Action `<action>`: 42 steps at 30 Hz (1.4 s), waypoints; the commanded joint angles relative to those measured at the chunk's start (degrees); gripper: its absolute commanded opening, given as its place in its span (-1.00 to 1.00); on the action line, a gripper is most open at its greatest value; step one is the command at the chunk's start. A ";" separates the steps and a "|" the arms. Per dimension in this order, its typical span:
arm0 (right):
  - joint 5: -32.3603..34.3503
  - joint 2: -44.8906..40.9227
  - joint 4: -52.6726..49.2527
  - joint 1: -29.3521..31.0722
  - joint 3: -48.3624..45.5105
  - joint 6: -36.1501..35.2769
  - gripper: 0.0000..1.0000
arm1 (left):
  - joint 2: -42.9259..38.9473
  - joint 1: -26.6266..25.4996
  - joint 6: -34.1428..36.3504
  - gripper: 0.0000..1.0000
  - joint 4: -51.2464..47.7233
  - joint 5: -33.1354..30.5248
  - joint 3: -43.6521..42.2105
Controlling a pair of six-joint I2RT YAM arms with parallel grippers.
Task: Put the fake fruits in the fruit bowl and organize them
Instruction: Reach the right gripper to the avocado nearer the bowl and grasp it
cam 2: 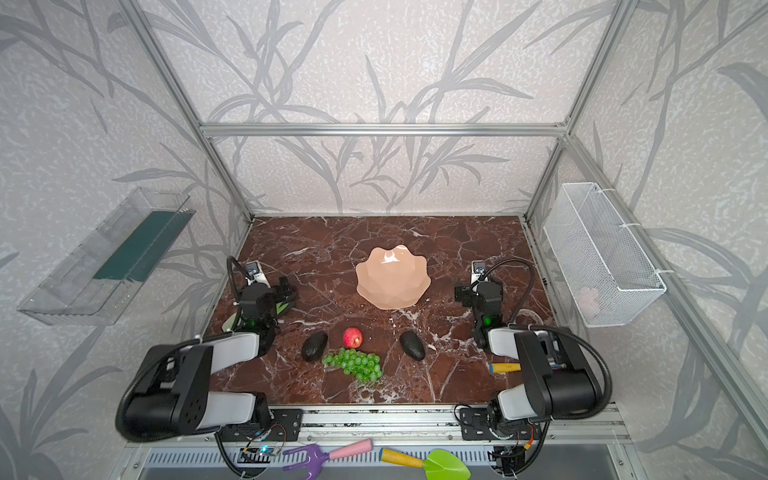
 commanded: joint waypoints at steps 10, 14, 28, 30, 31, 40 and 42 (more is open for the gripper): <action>-27.19 -22.00 -42.82 2.11 14.64 15.07 0.93 | -21.95 0.36 -27.36 0.94 -39.51 17.12 15.46; -19.76 -24.47 -56.35 14.40 16.38 11.81 0.88 | -21.34 0.36 -27.06 0.90 -52.81 18.03 21.74; -9.44 -14.49 -57.66 40.25 10.89 22.09 0.81 | -22.36 0.36 -26.97 0.90 -57.32 19.20 21.85; -8.49 -11.20 -56.17 41.63 11.47 23.16 0.81 | -22.81 0.36 -26.92 0.90 -57.51 18.62 21.48; -8.68 -9.34 -55.37 42.08 11.80 23.58 0.81 | -23.09 0.36 -26.97 0.90 -57.39 18.40 21.26; -6.76 0.87 -50.70 43.98 12.68 26.27 0.50 | -24.59 0.36 -27.54 0.91 -56.95 16.64 19.79; -5.26 0.63 -51.24 44.32 12.91 26.45 0.38 | -24.74 0.36 -27.63 0.91 -56.93 16.72 19.74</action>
